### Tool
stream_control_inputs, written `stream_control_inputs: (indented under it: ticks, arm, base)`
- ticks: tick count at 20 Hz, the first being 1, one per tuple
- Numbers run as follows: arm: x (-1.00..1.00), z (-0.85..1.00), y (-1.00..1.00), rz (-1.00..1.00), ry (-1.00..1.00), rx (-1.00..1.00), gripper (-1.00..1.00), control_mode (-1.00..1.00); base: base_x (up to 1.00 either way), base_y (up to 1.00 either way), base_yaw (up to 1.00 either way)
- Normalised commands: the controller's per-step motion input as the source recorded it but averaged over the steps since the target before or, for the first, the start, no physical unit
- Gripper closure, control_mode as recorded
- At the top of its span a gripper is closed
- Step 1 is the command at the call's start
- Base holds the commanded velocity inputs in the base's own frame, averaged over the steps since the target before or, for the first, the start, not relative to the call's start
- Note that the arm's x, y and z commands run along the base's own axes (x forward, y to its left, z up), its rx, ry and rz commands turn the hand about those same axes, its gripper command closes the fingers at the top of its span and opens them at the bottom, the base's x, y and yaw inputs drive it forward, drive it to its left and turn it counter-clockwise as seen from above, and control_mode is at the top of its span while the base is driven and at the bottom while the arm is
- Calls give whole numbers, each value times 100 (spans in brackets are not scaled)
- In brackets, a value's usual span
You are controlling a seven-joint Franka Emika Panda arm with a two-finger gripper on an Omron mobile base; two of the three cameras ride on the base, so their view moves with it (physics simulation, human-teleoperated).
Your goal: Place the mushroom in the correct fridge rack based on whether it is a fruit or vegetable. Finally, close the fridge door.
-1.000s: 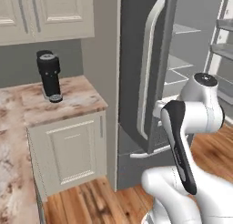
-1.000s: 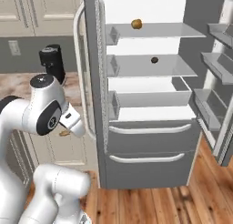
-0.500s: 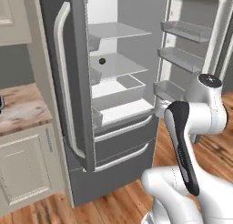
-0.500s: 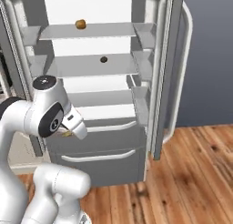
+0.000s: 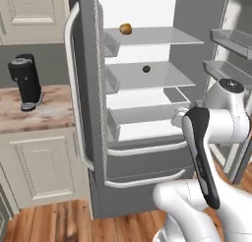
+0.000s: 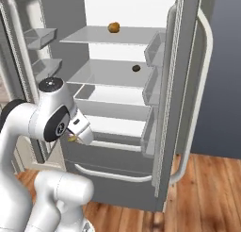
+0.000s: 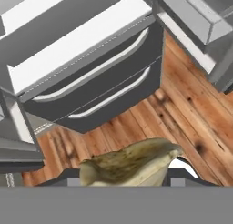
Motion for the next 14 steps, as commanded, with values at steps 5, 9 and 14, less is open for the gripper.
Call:
stream_control_inputs:
  ticks: [5,9,14]
  arm:
    - [0,0,0,0,0,0,100,100]
    - [0,0,0,0,0,0,100,100]
    - [0,0,0,0,0,0,100,100]
  base:
    - [42,-2,23]
    - [63,0,11]
    - [78,0,4]
